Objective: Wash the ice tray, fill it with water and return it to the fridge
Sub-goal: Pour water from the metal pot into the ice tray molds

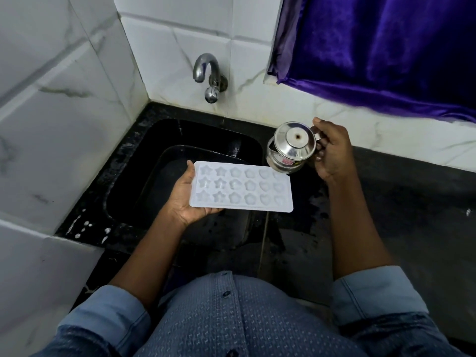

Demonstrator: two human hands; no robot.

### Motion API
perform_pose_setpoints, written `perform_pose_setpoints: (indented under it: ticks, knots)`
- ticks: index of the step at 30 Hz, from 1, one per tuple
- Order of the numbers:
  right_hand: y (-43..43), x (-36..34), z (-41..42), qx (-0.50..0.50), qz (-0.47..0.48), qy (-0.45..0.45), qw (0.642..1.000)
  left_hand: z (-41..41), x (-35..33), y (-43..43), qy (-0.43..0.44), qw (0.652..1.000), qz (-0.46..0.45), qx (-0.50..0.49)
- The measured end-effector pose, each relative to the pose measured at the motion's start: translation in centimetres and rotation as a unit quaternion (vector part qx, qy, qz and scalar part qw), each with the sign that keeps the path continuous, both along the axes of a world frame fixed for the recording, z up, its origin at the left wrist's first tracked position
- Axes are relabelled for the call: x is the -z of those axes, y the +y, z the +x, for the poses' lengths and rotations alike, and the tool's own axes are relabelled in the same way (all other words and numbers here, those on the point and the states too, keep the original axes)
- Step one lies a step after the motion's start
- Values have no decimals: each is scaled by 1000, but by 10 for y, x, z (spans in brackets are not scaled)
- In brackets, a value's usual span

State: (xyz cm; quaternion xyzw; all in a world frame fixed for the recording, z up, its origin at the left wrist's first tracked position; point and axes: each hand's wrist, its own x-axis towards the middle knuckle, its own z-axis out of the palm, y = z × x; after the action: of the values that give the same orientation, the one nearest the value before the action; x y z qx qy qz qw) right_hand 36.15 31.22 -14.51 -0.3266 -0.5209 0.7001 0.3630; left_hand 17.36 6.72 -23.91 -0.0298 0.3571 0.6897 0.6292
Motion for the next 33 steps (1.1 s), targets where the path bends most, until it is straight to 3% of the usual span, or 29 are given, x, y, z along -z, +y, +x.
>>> perform_pose_setpoints:
  ticks: [16, 33]
  knots:
    - [67, 60, 37, 87, -87, 8, 992, 13, 12, 32, 30, 999, -28, 22]
    - [138, 135, 35, 139, -181, 2, 974, 31, 30, 78, 1, 998, -52, 23]
